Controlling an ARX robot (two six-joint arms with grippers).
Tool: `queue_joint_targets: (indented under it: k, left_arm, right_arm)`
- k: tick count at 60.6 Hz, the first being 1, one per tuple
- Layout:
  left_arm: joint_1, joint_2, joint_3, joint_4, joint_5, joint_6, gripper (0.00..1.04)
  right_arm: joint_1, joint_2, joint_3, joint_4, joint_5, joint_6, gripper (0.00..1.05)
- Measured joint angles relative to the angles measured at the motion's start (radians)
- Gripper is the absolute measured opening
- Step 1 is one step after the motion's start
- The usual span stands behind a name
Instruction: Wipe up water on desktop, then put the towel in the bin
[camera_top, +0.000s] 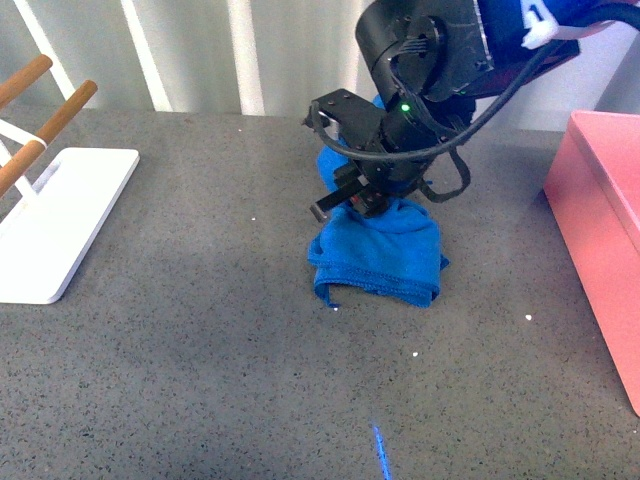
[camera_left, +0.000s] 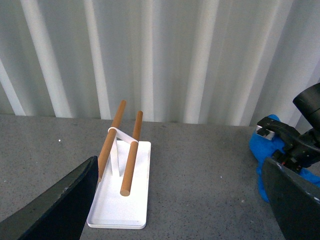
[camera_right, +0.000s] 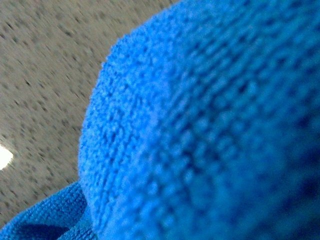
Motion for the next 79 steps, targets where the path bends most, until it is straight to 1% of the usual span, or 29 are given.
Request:
queue_joint_targets:
  k: [14, 32, 43, 49, 57, 69, 75, 79]
  left_arm:
    - [0.000, 0.000, 0.000, 0.000, 0.000, 0.000, 0.98]
    - [0.000, 0.000, 0.000, 0.000, 0.000, 0.000, 0.98]
    - [0.000, 0.000, 0.000, 0.000, 0.000, 0.000, 0.98]
    - [0.000, 0.000, 0.000, 0.000, 0.000, 0.000, 0.98]
    - [0.000, 0.000, 0.000, 0.000, 0.000, 0.000, 0.98]
    - [0.000, 0.000, 0.000, 0.000, 0.000, 0.000, 0.98]
    - [0.000, 0.000, 0.000, 0.000, 0.000, 0.000, 0.98]
    - [0.000, 0.000, 0.000, 0.000, 0.000, 0.000, 0.98]
  right_arm:
    - [0.074, 0.049, 0.111, -0.024, -0.067, -0.006, 0.06]
    - [0.118, 0.040, 0.093, -0.005, -0.135, 0.013, 0.06]
    - [0.131, -0.028, -0.013, 0.039, -0.182, 0.085, 0.06]
    - [0.143, -0.097, -0.103, 0.069, -0.222, 0.135, 0.06]
    - [0.155, -0.196, -0.218, 0.111, -0.253, 0.186, 0.06]
    - [0.155, -0.372, -0.377, 0.163, -0.259, 0.245, 0.06]
    - [0.138, -0.454, -0.433, 0.158, -0.239, 0.259, 0.06]
    - [0.115, -0.509, -0.456, 0.136, -0.208, 0.262, 0.06]
